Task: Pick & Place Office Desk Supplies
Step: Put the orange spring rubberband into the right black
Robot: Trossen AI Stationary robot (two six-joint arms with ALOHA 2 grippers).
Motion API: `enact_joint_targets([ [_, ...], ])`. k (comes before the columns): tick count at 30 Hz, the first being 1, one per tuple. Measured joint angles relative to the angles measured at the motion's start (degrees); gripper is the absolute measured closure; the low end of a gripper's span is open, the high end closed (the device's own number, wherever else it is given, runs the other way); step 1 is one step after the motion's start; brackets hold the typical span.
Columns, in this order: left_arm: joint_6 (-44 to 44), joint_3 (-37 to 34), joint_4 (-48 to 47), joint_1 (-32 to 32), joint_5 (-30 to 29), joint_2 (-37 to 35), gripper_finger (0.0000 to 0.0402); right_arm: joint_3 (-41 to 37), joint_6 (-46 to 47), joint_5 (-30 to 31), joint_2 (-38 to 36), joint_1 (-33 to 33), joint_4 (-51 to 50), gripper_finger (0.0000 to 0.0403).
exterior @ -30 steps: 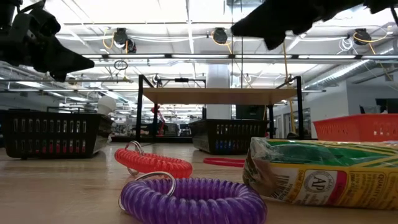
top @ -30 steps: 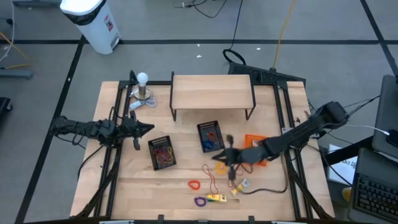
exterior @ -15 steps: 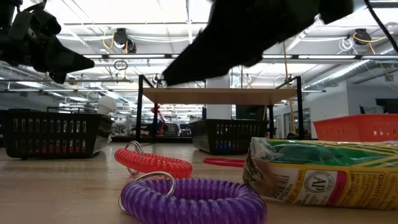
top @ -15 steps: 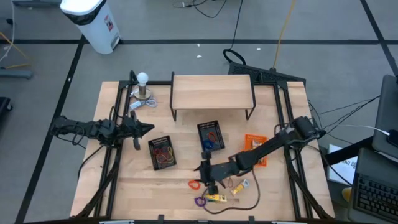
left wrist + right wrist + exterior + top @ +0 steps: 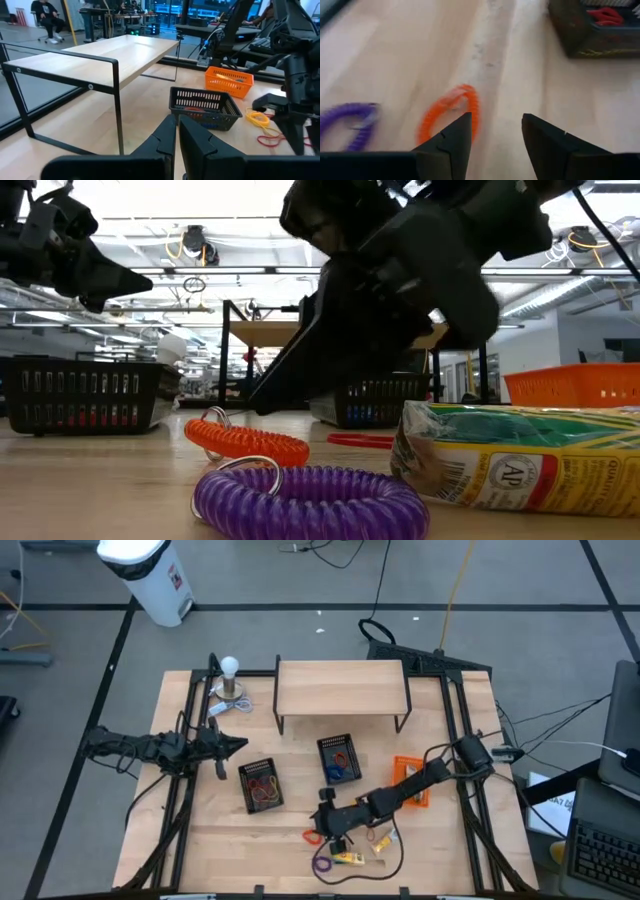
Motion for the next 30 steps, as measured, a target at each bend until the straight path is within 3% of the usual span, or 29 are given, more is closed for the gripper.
enact_joint_targets([
  [24,-0.5,0.0,-0.5,0.0,-0.4,0.0,0.0380,0.1,2.5,-5.1,5.0,-0.6,2.5,0.0247],
  [27,-0.4,0.0,-0.5,0.0,-0.4,0.0,0.0380,0.1,2.9,-5.1,5.0,-0.7,2.3,0.0278],
  [30,-0.2,0.0,-0.4,0.0,-0.4,0.0,0.0380,0.0,2.8,-5.2,4.6,-0.7,1.9,0.0339],
])
